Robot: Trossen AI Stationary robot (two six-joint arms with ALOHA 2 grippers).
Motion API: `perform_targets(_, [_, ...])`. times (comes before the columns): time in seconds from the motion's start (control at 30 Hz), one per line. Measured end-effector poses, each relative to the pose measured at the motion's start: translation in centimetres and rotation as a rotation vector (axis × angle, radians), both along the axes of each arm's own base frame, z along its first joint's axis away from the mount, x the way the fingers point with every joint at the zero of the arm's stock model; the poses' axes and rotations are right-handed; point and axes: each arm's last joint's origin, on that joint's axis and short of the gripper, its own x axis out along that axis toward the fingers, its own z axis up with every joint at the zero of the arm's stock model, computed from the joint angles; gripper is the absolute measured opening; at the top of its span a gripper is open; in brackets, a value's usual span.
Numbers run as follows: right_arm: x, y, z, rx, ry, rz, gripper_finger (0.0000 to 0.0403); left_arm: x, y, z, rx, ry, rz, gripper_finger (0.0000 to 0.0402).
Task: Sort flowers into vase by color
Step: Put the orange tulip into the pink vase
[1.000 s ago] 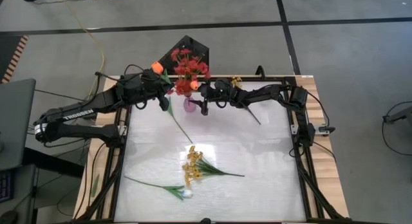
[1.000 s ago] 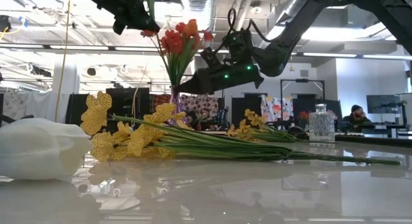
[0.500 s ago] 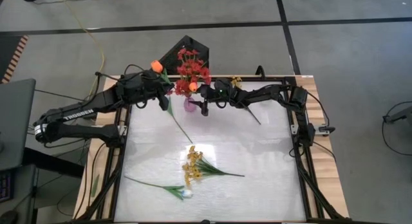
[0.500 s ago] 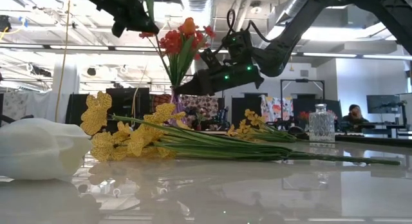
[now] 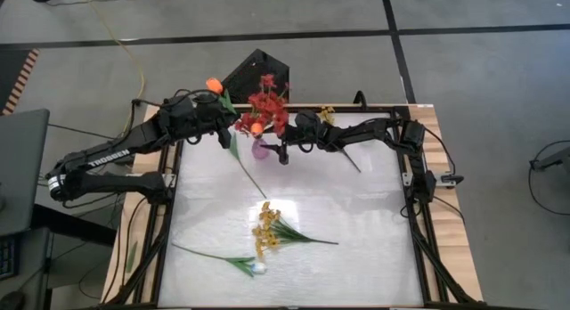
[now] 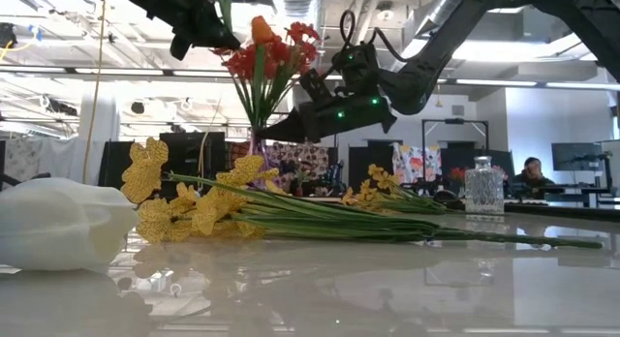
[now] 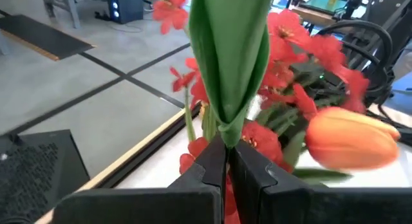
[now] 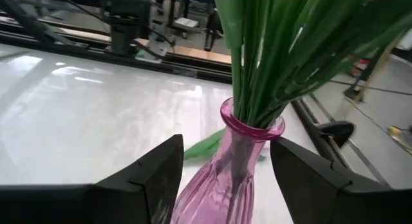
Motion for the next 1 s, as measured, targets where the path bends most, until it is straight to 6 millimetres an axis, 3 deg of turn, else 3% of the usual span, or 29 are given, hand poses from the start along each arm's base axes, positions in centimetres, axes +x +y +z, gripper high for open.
perform_targets(1.0, [0.4,1.2,-0.2,0.024,0.019,0.052,0.0260,-0.3,0.0,-1.4,-0.117,0.095,-0.020,0.0000])
